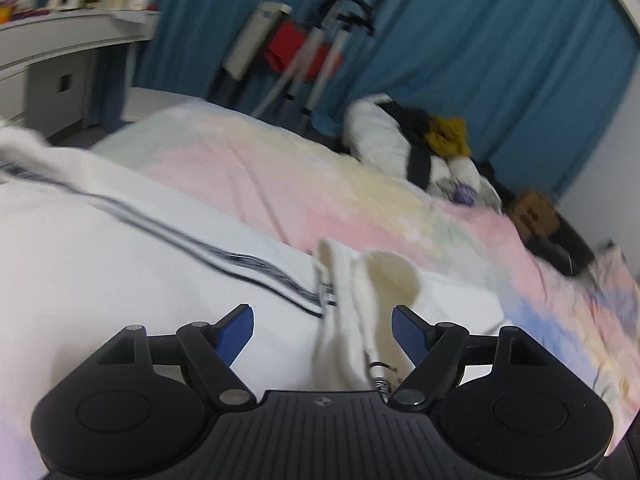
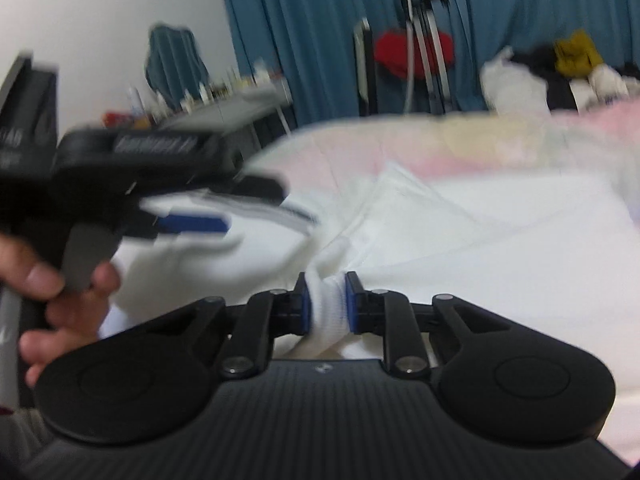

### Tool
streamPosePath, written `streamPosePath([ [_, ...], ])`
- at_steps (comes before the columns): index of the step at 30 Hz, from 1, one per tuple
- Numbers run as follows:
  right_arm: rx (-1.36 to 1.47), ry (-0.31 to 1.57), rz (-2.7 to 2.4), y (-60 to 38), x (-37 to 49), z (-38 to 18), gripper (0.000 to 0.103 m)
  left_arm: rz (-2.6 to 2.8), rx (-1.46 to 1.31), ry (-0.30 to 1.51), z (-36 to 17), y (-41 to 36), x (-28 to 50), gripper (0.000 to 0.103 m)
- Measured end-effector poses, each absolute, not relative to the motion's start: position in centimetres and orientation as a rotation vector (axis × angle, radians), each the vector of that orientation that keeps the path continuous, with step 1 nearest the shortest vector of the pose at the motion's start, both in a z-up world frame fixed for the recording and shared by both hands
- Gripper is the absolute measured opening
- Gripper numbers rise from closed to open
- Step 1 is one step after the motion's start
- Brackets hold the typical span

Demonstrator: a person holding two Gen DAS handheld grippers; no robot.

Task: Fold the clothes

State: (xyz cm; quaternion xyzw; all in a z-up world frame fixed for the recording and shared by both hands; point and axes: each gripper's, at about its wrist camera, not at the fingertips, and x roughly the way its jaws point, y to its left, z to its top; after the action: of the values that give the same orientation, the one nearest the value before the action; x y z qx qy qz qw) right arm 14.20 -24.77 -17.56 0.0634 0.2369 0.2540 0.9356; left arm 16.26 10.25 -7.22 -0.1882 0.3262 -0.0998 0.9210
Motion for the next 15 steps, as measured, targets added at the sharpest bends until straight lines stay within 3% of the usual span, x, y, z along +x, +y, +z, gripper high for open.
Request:
streamPosePath([
  [6,0.14,0.574,0.52,-25.1,15.7,-19.1,0.021,-0.054,-0.468,0.687,-4.7,16.3,13.5,0.078],
  [15,0.266,0.579,0.511,-27.5,14.5,-16.2,0.029,0.141,-0.608,0.686,-4.2,23.8,10.1,0.079],
])
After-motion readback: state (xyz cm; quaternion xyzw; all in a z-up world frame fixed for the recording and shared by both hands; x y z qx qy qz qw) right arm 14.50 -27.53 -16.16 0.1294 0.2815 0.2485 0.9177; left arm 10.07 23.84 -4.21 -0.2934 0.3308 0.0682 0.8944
